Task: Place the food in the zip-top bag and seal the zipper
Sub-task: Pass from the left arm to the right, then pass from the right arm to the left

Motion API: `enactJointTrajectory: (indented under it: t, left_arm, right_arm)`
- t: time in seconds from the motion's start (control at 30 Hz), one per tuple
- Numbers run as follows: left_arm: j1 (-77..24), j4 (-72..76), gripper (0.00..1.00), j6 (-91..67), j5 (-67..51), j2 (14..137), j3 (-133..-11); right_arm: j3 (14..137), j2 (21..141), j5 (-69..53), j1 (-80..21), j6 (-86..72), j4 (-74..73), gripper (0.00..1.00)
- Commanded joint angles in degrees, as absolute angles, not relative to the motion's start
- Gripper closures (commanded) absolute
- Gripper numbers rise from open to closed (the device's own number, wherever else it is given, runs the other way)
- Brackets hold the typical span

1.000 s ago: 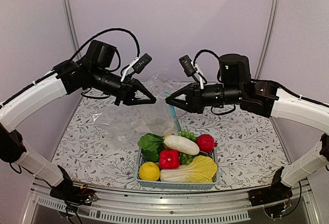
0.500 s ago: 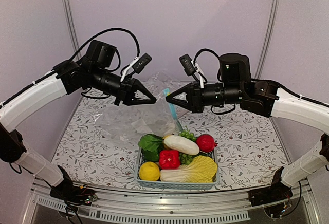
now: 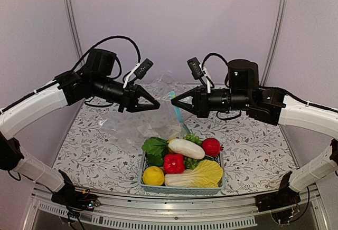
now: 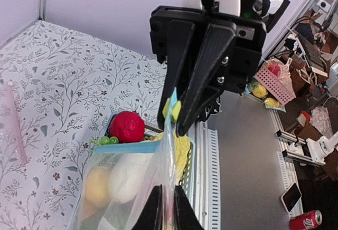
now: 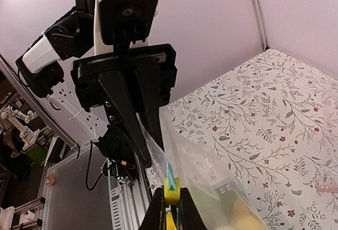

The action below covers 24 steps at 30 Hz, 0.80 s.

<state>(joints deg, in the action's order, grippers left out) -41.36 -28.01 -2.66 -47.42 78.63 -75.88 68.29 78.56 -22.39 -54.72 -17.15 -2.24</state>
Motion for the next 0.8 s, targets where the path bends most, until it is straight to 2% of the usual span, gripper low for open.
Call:
enactJointTrajectory:
  t: [0.0,0.17,0.27,0.37,0.53,0.77]
  left_arm:
    - [-40.52,-25.38,0.88,-5.44,-48.11,77.66,-74.93]
    - [-40.69,-27.51,0.56,-4.67,-49.39,79.85,-78.27]
    - [-40.94,-29.42,0.51,-3.48,-49.89,81.64,-81.11]
    - [-41.35,-31.14,0.53,-2.11,-49.83,83.41,-83.39]
    - [-41.48,-31.81,0.65,-1.24,-49.76,84.63,-84.78]
    - [-41.82,-32.46,0.70,-0.97,-49.96,85.20,-85.17]
  right_arm:
    - [68.62,77.18,-22.45,-54.49,-18.19,0.99,1.00]
    - [69.57,78.08,-24.02,-54.49,-18.06,0.02,1.00]
    - [70.00,78.73,-24.33,-54.49,-17.76,-1.51,1.00]
    - [70.41,79.13,-24.37,-54.47,-17.65,-2.33,1.00]
    - [71.01,79.50,-24.28,-54.48,-17.11,-3.67,1.00]
    - [72.16,80.71,-24.69,-54.49,-16.69,-4.87,1.00]
